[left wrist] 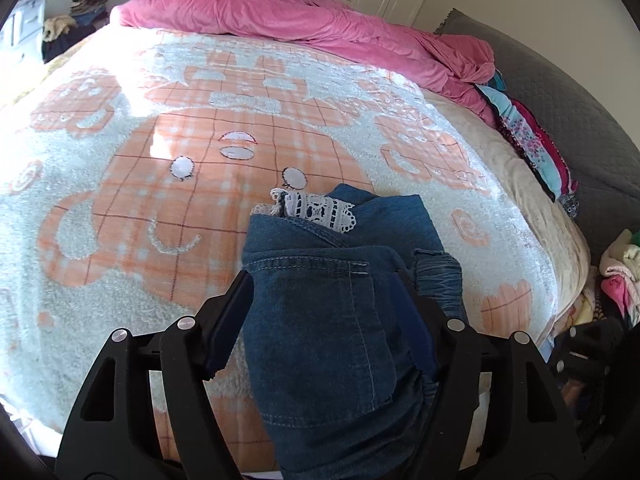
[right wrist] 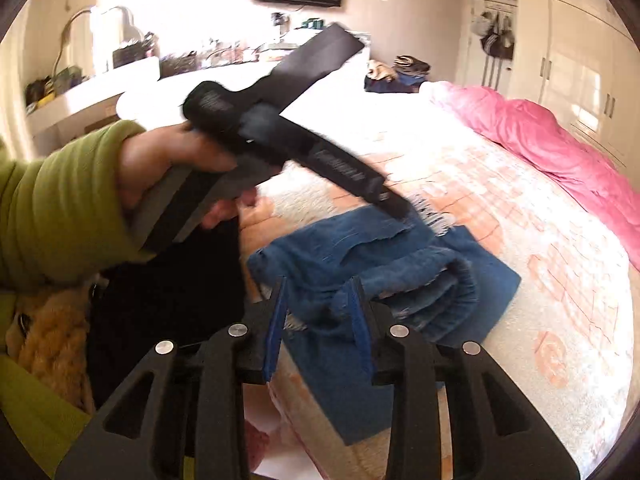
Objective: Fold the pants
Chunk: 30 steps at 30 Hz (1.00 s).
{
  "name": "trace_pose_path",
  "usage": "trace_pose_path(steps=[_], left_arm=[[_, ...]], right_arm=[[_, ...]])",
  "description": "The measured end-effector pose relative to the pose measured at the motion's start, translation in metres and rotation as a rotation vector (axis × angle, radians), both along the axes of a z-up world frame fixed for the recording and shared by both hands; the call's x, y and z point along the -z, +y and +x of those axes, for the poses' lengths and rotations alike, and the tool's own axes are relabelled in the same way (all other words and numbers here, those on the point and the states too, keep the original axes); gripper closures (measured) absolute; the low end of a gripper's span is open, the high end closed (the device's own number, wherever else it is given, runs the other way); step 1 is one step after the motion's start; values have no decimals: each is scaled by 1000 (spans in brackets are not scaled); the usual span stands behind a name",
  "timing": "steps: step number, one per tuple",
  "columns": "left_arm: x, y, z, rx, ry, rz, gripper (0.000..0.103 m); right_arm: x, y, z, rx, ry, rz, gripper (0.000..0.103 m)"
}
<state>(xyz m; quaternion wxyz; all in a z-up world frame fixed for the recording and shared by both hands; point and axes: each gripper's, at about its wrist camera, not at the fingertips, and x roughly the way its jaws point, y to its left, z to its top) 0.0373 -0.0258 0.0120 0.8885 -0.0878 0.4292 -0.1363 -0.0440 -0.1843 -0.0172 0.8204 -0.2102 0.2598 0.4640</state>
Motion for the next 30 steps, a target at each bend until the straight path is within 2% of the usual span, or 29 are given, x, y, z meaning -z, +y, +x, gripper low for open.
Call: trace_pose_path(steps=[3,7,8,10,15,17,20,22,30], left_arm=[[2,2,-6,-14,1,30,40],[14,6,-8,-31,34,55,38],[18,7,-8,-33,47,54,38],[26,8,-8,-37,70,45,38],[27,7,-16,-45,69,28,37],[21,8,-20,-51,55,28,37],[12,7,-26,-52,31,30,33],[6,5,-30,-49,15,33,32],[-10,3,-39,-45,-23,49,28]], right_arm=[[3,-3,15,28,18,-38,73],[31,4,36,126,87,-144,73],[37,2,42,146,113,-145,73],[42,-2,46,153,150,-107,73],[39,-9,33,148,150,-79,72],[35,-16,27,139,144,-43,63],[23,-28,18,144,96,-2,61],[17,-35,12,162,78,28,56],[-2,-58,10,248,46,91,42]])
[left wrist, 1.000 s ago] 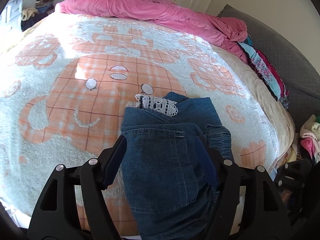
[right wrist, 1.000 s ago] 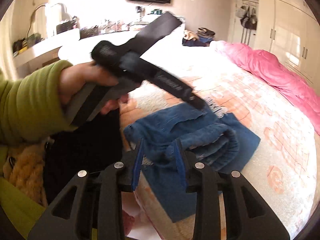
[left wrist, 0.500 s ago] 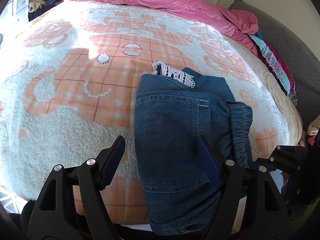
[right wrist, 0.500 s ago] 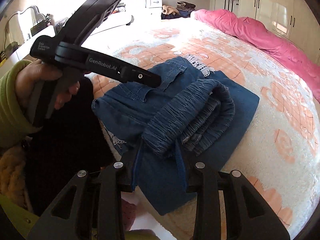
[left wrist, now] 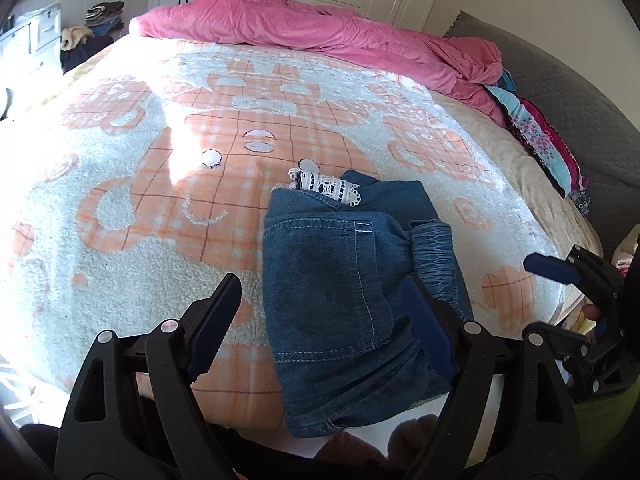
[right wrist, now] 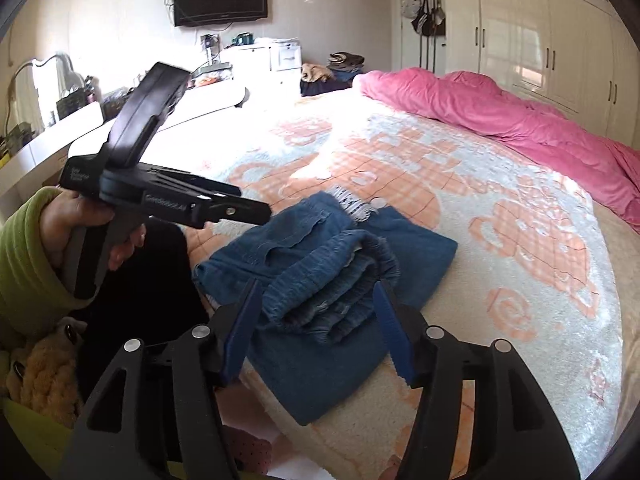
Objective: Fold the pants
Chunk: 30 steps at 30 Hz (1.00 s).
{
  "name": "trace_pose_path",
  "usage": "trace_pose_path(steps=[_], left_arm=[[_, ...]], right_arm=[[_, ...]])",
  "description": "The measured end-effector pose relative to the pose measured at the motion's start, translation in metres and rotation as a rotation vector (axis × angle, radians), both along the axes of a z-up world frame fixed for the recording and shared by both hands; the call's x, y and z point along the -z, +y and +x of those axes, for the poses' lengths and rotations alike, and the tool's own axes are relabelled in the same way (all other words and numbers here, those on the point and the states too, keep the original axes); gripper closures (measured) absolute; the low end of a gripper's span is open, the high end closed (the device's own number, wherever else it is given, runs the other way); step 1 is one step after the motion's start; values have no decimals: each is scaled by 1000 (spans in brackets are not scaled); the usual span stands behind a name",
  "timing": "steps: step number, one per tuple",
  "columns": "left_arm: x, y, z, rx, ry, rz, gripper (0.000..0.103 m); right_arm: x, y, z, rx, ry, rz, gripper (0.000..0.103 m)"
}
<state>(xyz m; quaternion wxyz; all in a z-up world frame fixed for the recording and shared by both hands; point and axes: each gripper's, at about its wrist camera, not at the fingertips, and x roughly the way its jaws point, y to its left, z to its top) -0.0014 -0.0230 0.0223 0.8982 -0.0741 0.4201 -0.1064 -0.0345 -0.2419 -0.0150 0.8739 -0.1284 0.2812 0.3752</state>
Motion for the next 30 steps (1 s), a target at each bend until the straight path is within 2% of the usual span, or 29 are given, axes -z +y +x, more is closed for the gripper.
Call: trace_pose_path(steps=[2,4,7,8,10,14,18,20,25,30], left_arm=[[-1,1,-1,-6,1,1,26],[1,3,0,-13,4,0,19],[5,8,1,-25,14,-1,19],[7,9,2,-29,18,-5,19],[13,12,5,-38,31,-11,19],[29,16,12,-40,72,-50,19],[46,16,20,-24,120,-106,19],[52,15,24,-20,136,-137,19],[57,10,28,-6,135,-145,21],[62,5,33,-4,123,-157,23]], right_arm=[[-1,-8,3,32,10,8,41],[-1,-11,9,62,24,9,41],[2,-18,16,95,53,32,40],[3,-19,18,107,63,39,34],[8,-21,24,141,80,46,31],[21,-23,40,206,154,49,31],[31,-26,56,227,249,103,31],[39,-24,64,244,288,95,31],[59,-19,78,245,389,109,31],[64,-14,83,237,391,145,31]])
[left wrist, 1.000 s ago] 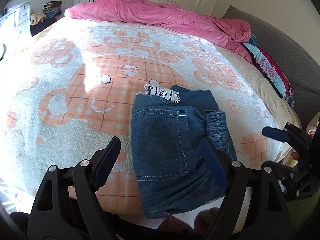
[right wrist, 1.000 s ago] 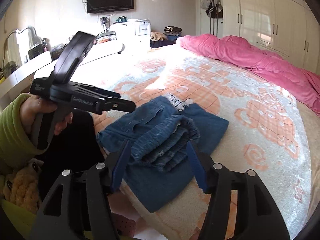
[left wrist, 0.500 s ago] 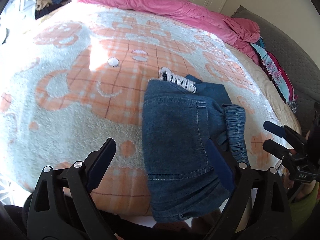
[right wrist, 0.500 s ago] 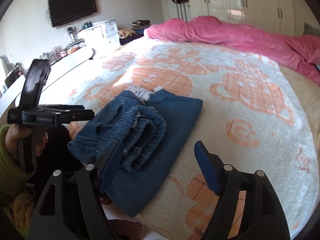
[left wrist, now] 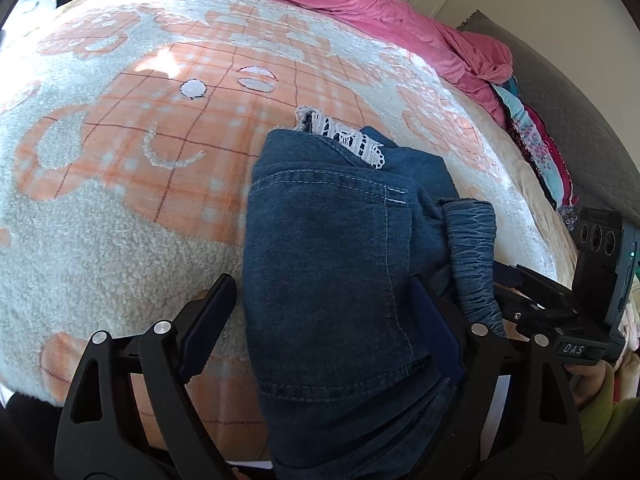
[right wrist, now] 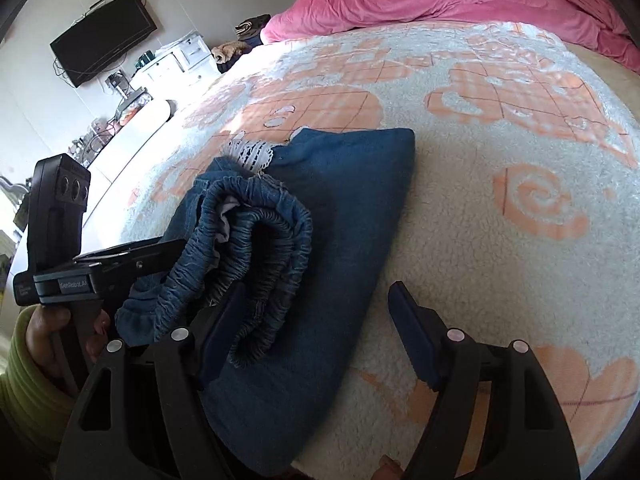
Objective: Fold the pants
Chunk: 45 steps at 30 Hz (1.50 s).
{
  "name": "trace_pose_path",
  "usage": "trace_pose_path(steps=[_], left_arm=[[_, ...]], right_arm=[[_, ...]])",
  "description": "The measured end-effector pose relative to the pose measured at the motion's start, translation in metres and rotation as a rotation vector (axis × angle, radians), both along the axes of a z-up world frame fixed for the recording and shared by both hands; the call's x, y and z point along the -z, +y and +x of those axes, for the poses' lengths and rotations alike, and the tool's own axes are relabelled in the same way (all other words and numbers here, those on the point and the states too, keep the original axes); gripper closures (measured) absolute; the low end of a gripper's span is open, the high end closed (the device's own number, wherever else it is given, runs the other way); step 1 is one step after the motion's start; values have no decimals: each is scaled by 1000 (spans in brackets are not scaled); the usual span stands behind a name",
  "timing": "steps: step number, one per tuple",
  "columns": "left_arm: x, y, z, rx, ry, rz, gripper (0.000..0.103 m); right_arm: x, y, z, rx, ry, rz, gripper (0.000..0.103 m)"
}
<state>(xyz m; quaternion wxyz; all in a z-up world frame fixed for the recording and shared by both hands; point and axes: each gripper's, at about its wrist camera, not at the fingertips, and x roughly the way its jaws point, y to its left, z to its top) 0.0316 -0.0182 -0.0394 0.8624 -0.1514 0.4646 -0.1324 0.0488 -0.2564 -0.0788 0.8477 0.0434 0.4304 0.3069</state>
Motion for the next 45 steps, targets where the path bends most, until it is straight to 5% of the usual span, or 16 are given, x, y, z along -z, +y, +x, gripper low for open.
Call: trace_pose_path(steps=[3,6,8,10,14,26,45], left_arm=[[2,-4,6,-3,-10,3,25],[2,-6,10,-7,-10,-3,35],[1,-9,8,-1,-16,2,45],[-4,-12,3,-1,-37,12,55],[-17,-16,-5,-6,-83,25,65],[-58,-20,33,9,-173,62,66],[-36,-6,119,-22,-121,50,66]], right_arm=[[2,3,4,-11,0,15,36],[4,7,8,-42,5,43,54],[4,9,7,-69,12,73,76],[1,13,1,-63,-23,59,79],[-11,19,-13,-51,-111,12,82],[-52,31,19,-41,-242,-17,83],[-46,45,114,53,-233,-67,83]])
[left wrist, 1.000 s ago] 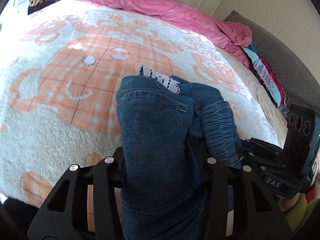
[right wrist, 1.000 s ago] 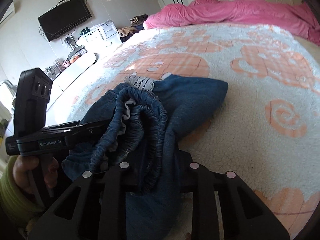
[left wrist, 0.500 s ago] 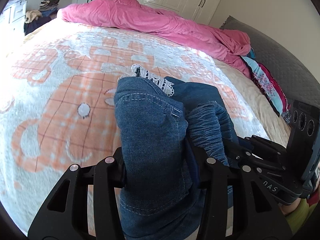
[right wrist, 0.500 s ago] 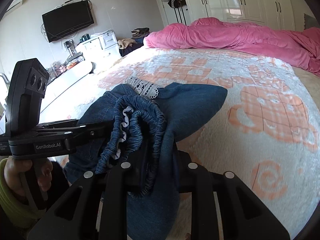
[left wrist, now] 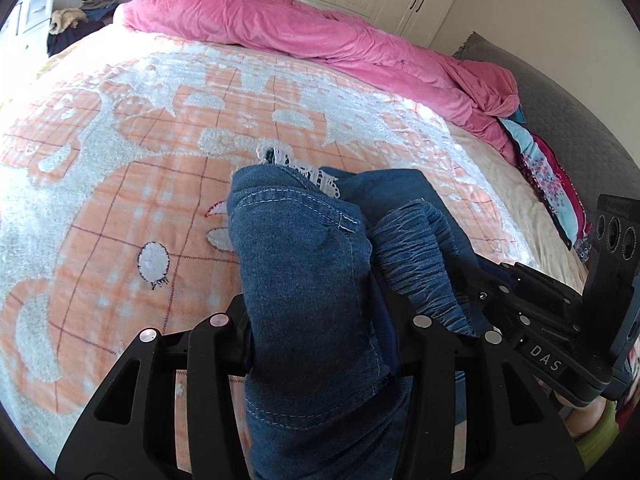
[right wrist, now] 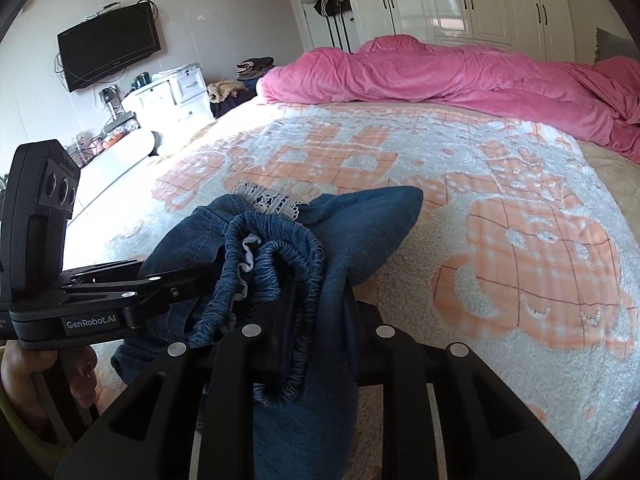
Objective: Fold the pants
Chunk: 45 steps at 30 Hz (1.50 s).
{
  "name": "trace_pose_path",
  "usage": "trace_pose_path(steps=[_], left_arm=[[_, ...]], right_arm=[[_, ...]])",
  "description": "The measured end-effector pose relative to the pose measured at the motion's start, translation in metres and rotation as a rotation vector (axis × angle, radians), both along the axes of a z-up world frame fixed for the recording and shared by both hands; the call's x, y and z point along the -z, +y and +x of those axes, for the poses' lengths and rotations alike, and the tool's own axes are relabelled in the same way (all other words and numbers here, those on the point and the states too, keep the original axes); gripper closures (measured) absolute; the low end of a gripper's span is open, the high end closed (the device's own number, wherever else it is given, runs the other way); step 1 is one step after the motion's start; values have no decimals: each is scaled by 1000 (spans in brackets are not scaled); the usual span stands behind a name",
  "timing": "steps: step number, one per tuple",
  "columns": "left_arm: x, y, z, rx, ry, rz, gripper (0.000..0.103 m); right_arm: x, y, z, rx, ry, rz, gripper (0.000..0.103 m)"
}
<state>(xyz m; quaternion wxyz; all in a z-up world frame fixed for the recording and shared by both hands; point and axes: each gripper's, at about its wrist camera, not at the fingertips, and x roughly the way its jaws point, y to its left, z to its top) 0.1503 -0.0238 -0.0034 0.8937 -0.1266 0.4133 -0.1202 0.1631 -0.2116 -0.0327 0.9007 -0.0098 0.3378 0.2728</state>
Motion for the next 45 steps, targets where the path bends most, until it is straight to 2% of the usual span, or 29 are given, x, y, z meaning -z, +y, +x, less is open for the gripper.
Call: trace_pose_path(steps=[4,6,10,14,29,30,31,35,39,40,41,45], left_arm=[[12,2,2,-12,22,-1,64],[16,5,2,-22,34,-6,58],[25,9,1,-41,56,5,43],[34,11,3,-48,71,5,40],[29,13,-15,-74,28,16,30],[28,12,-17,-75,22,23,29],[26,12,-19,-77,18,31,28],[19,10,-28,-83,-7,46,25],[8,8,-38,-86,-40,50,18],[6,8,-41,-88,-49,53,15],[3,8,-44,-91,-57,55,14],[-4,11,-53,-97,-74,44,10]], right_arm=[[14,1,4,23,17,-49,83],[20,2,5,45,14,-108,83],[37,-2,12,81,61,-164,68],[45,-11,18,116,105,-148,54],[41,-13,14,130,117,-137,52],[40,-14,13,134,116,-137,50],[40,-16,12,143,114,-137,37],[36,-25,5,156,111,-108,37],[28,-32,-7,161,82,-96,37],[27,-34,-10,162,78,-91,26],[24,-37,-14,172,70,-80,9],[14,-44,-29,191,37,-51,9]])
